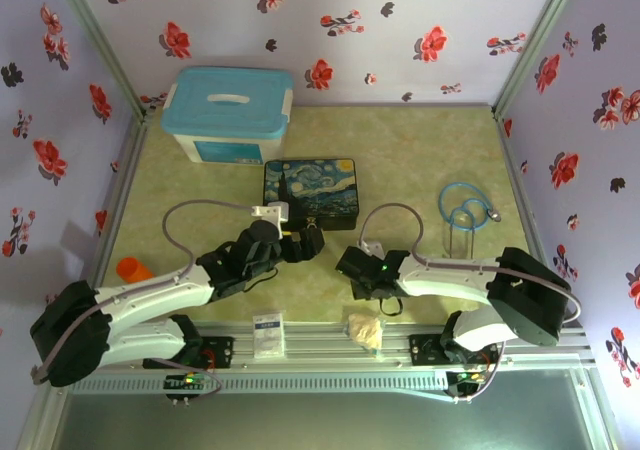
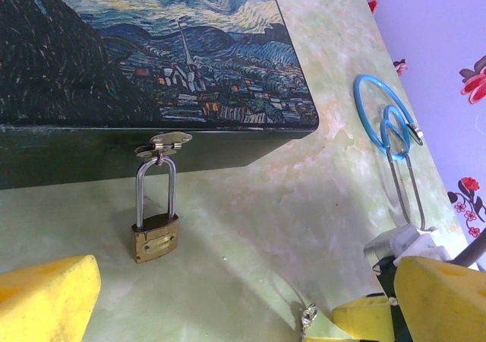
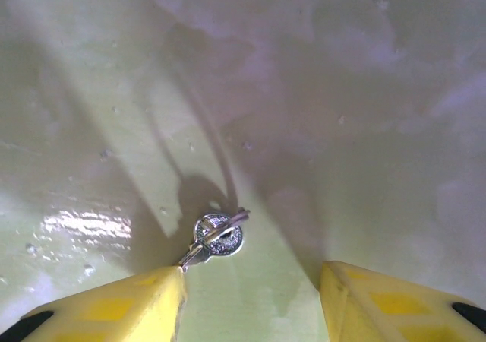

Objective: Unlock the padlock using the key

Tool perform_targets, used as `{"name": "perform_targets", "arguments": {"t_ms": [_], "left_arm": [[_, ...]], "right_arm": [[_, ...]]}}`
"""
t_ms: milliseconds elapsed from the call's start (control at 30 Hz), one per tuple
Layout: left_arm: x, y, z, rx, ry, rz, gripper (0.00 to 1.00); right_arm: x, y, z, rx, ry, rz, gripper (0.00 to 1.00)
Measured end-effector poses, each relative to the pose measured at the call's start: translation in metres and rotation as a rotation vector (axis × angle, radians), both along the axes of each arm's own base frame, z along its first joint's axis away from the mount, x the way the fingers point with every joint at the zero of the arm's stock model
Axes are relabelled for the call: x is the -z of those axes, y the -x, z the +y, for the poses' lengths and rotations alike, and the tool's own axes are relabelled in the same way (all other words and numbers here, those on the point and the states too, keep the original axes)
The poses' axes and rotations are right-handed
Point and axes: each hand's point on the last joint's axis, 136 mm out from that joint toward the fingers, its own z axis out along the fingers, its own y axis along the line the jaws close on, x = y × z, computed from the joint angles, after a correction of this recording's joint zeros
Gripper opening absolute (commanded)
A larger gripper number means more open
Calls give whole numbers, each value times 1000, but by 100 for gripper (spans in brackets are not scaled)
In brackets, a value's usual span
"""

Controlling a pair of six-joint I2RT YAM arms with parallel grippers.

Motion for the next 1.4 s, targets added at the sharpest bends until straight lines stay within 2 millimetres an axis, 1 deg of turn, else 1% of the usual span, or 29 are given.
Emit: {"name": "perform_targets", "arguments": {"t_ms": [33, 67, 200, 333, 400, 500, 633, 700, 767, 900, 1000, 1133, 1267, 1400], "left_arm": [[0, 0, 1, 0, 0, 0, 100], [1, 1, 1, -1, -1, 1, 100], [2, 1, 2, -3, 2, 5, 100], [3, 2, 2, -7, 7, 10, 100], [3, 2, 2, -8, 8, 10, 100], [2, 2, 2, -8, 8, 10, 100], [2, 2, 2, -8, 10, 12, 100], [3, 2, 2, -9, 10, 12, 100], [3, 2, 2, -9, 10, 12, 100], [2, 1, 2, -9, 13, 10, 100], [3, 2, 2, -9, 11, 12, 100], [6, 2, 4, -9, 7, 15, 100], [7, 2, 3, -9, 7, 15, 100], [15, 0, 0, -11, -3, 25, 100]], "right_arm": [[-1, -3, 2, 6, -12, -8, 51], [-4, -10, 7, 17, -42, -30, 51], [-19, -30, 20, 28, -135, -95, 52], [-28, -43, 22, 2, -173, -127, 52], [-28, -49, 18, -16, -162, -133, 51], [-28, -54, 15, -66, -146, -133, 46], [-30, -58, 20, -135, -182, -121, 46], [-32, -60, 25, -157, -210, -123, 43], [-29, -60, 29, -173, -223, -112, 41], [-13, -55, 36, -192, -233, -53, 39], [-6, -50, 37, -197, -238, -22, 37], [-7, -48, 36, -184, -247, -17, 37], [-6, -38, 28, -164, -245, 12, 37], [-6, -26, 23, -157, -250, 33, 37]]}}
